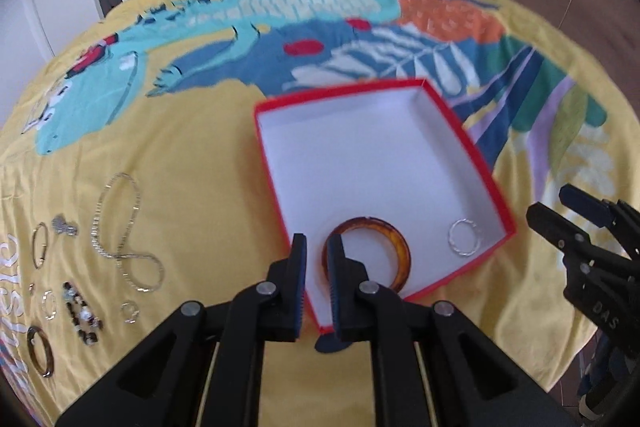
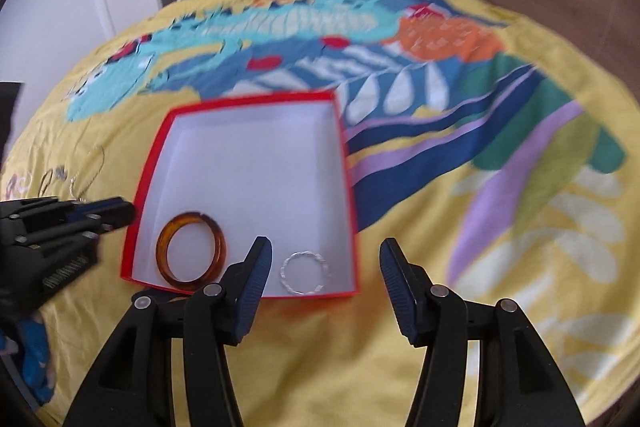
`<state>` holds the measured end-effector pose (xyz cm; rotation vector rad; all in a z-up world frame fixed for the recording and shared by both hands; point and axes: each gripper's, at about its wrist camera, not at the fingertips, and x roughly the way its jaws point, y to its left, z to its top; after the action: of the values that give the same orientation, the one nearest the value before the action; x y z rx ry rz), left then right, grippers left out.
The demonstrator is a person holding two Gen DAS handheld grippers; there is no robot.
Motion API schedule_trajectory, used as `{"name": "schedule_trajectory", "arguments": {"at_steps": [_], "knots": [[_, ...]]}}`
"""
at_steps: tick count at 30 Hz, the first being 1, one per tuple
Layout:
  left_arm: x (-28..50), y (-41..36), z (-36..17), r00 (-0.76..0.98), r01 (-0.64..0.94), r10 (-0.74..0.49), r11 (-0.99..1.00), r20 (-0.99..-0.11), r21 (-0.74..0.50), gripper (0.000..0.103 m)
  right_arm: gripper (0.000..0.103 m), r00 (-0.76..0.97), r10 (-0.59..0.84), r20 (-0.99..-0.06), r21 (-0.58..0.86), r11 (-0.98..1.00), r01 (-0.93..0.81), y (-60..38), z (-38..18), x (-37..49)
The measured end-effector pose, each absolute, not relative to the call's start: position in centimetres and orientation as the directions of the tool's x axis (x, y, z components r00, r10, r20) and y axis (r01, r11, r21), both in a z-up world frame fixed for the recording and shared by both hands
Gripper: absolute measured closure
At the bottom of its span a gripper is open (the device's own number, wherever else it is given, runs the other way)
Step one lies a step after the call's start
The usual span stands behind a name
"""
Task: Organize jewelry
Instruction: 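Carry both items into the red box and open both grippers to release, then withdraw both grippers from the box and move toward the dark brown bangle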
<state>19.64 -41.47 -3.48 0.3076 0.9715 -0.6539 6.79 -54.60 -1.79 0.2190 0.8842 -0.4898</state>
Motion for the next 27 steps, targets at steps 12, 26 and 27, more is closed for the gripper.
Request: {"name": "schedule_trajectory", "arguments": {"at_steps": [12, 26, 27], "knots": [[14.5, -27.0, 8.0, 0.569, 0.517, -0.313, 0.855, -0.760, 0.035, 0.079, 0.047, 0.692, -0.296, -0.658, 0.079, 0.887, 0.454, -44.2, 8.9, 2.5], [6.3, -11.1, 13.1, 0.686, 0.404, -0.296, 0.915, -0.665, 0.010, 0.067, 0.040, 0.794, -0.232, -0.562, 0.164, 0.910, 0.382, -30.3, 15.2, -3.2], [6.2, -10.3, 13.2, 0.692, 0.390, -0.300, 0.921, -0.657, -0.010, 0.067, 0.040, 0.788, -0.240, -0.567, 0.145, 0.912, 0.383, -29.7, 15.3, -3.5]]}}
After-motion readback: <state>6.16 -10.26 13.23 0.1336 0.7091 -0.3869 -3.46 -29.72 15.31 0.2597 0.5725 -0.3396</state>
